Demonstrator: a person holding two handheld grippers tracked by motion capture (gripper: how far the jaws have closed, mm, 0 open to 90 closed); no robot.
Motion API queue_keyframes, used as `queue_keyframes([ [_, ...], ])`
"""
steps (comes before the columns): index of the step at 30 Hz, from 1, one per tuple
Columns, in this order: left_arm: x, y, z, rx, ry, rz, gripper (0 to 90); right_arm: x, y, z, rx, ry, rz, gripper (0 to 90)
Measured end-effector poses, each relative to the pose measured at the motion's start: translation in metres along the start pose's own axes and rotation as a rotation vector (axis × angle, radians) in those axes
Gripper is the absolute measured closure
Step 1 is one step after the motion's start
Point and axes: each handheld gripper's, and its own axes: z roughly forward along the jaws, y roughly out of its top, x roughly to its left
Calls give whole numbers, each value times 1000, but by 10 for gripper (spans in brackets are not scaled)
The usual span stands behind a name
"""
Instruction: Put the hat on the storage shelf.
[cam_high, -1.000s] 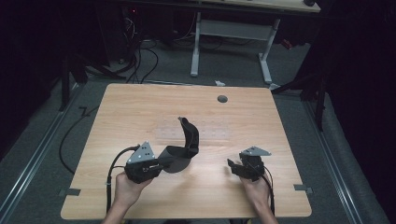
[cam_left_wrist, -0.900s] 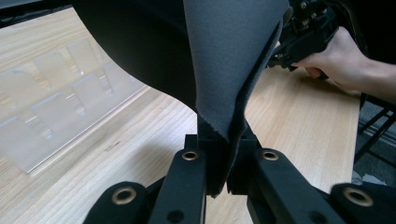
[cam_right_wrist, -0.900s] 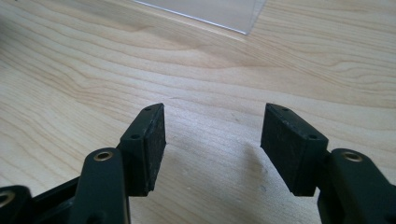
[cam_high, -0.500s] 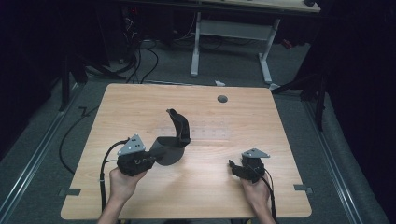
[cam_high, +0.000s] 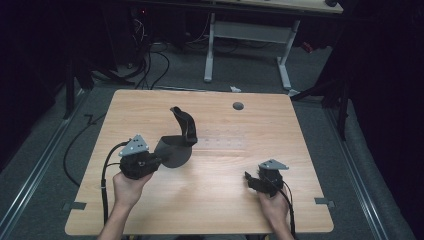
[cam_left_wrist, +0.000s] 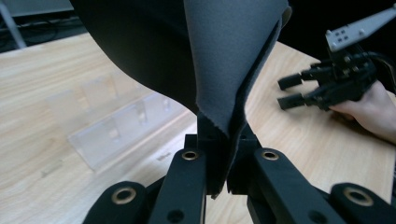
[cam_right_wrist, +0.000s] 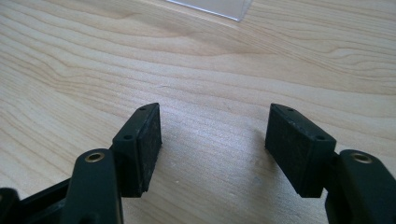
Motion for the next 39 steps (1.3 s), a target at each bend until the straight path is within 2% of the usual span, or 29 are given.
queue_keyframes([
  [5, 9, 13, -1, -39, 36, 3, 867, 0, 0, 0, 0, -1, 0, 364],
  [10, 16, 24, -1, -81, 51, -8, 868, 0, 0, 0, 1, -1, 1, 363],
  [19, 23, 40, 9, -121, 75, 11, 868, 0, 0, 0, 1, -1, 1, 362],
  [23, 26, 41, 17, -120, 80, 20, 868, 0, 0, 0, 1, -1, 2, 362],
  [28, 34, 39, 26, -127, 119, 25, 868, 0, 0, 0, 1, -1, 2, 361],
  [34, 41, 36, 36, -127, 146, 25, 868, 1, 0, 0, 2, -2, 3, 361],
  [39, 46, 32, 43, -123, 182, 52, 869, 1, 0, 0, 1, -1, 2, 361],
])
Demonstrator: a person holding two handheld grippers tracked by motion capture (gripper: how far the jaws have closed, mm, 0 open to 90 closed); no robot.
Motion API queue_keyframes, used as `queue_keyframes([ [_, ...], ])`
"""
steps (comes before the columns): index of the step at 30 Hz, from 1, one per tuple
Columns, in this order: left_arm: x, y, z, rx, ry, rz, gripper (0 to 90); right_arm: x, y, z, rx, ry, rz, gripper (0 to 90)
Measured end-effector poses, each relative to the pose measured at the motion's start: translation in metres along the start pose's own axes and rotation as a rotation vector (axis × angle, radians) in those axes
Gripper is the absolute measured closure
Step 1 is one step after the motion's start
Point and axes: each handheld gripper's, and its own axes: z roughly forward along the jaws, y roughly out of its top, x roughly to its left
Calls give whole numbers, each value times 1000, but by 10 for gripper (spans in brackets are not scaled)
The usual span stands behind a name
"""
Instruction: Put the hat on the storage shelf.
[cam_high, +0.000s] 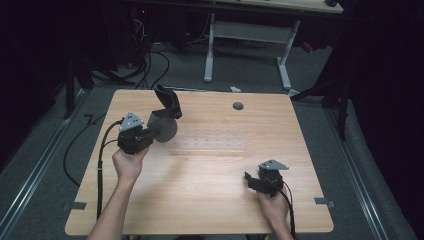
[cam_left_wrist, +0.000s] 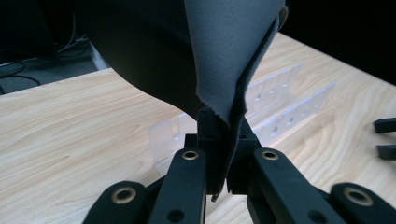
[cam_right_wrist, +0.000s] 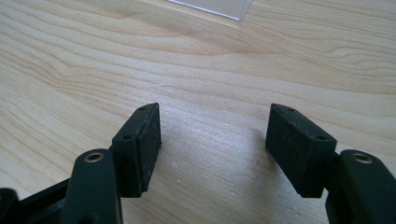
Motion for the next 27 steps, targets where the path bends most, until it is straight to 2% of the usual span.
queue_keyframes([
  [3, 0, -3, 4, 7, 10, 14, 868, 0, 0, 0, 0, 0, 0, 361],
  [13, 0, -9, 12, 8, 40, 19, 869, 0, 0, 0, 0, 0, -1, 361],
  [27, -3, -13, 15, 13, 69, 39, 869, 0, 0, 0, 0, 0, -1, 361],
])
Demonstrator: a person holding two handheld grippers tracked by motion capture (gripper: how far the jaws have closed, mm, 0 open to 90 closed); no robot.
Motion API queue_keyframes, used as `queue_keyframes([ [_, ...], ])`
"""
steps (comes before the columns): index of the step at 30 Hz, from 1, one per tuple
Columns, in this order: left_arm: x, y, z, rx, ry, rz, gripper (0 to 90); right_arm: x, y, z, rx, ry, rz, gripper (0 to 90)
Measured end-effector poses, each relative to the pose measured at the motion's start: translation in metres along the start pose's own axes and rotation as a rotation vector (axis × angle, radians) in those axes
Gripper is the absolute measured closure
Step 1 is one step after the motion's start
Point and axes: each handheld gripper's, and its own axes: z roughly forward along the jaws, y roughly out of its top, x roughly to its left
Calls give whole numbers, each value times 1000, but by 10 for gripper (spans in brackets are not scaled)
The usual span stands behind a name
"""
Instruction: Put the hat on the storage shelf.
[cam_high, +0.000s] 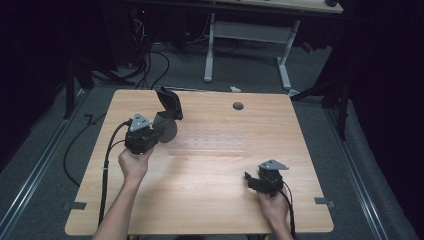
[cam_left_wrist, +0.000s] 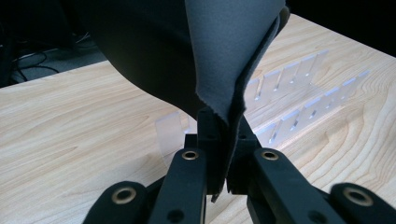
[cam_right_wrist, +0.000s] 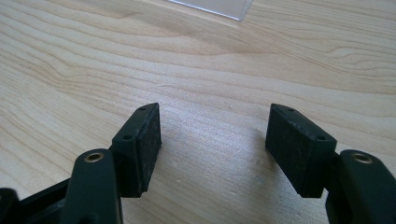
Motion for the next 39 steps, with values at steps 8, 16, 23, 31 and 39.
queue_keyframes([
  [8, -1, -6, 7, 14, 11, -5, 868, 0, 0, 0, 0, 0, 0, 361],
  [16, 1, -13, 10, 28, 14, -12, 868, 0, 0, 0, 0, -1, 0, 361],
  [23, 5, -22, 10, 41, 13, -34, 865, 0, 0, 0, 0, 0, 0, 361],
  [31, 7, -24, 6, 63, 2, -50, 851, 0, 0, 0, 0, -1, 0, 361],
  [39, 10, -22, 3, 62, 10, -70, 693, 0, 0, 0, 0, -1, 0, 361],
])
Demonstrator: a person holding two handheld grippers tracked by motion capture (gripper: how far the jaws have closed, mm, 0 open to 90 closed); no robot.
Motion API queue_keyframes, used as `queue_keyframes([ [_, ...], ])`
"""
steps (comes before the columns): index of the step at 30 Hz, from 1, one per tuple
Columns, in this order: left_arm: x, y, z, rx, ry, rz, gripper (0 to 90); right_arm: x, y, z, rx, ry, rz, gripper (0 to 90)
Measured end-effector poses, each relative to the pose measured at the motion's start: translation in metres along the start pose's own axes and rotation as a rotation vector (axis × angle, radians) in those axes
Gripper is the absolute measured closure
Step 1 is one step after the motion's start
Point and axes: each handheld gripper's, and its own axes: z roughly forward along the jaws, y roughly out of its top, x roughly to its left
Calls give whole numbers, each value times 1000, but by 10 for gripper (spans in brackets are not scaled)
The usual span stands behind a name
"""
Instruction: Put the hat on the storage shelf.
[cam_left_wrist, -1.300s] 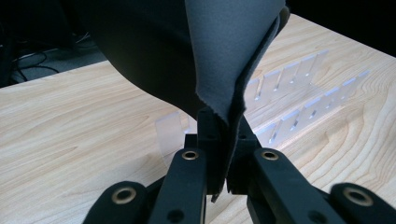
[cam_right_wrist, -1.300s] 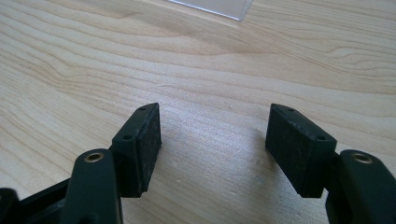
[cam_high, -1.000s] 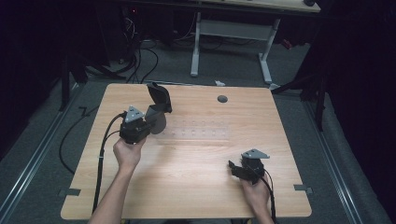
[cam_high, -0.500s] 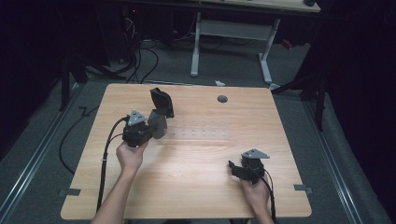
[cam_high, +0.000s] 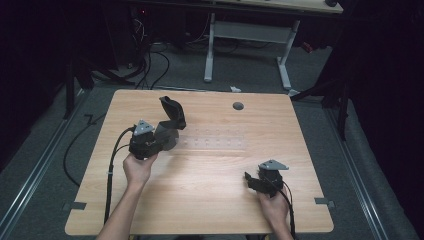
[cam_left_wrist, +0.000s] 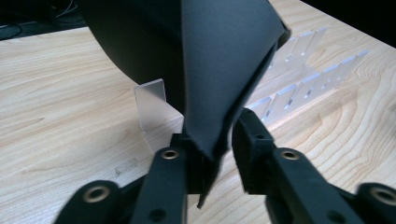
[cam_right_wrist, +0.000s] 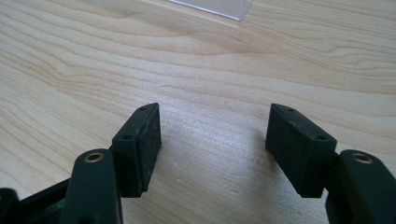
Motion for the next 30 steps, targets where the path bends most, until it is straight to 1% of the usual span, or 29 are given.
queue_keyframes([
  [2, 0, 1, -2, -12, 6, 13, 601, 0, 0, 0, 0, 0, 0, 361],
  [4, 0, 2, -4, -21, 10, 14, 530, 0, 0, 0, 0, 0, 0, 360],
  [6, 0, 4, -5, -27, 8, 10, 490, 0, 0, 0, 0, 0, 0, 360],
  [7, 0, 4, -7, -28, 8, 14, 478, 0, 0, 0, 0, 0, 0, 360],
  [12, -2, 8, -13, -30, 3, 15, 450, 0, 0, 0, 0, 0, 0, 360],
  [14, -1, 9, -15, -34, 8, 14, 439, 0, 0, 0, 0, 0, 0, 360],
  [16, -1, 10, -17, -35, 3, 2, 436, 0, 0, 0, 0, 0, 0, 360],
  [20, -1, 12, -22, -32, 3, -1, 431, 0, 0, 0, 0, 0, 0, 360],
  [21, -1, 12, -24, -34, 2, -7, 430, 0, 0, 0, 0, 0, 0, 360],
  [23, 1, 14, -27, -35, 1, -11, 428, 0, 0, 0, 0, 0, 0, 360],
  [26, 3, 15, -33, -42, 0, -29, 425, 0, 0, 0, 0, 0, 0, 360],
  [30, 6, 16, -40, -48, 2, -39, 423, 0, 0, 0, 0, 0, 0, 360],
])
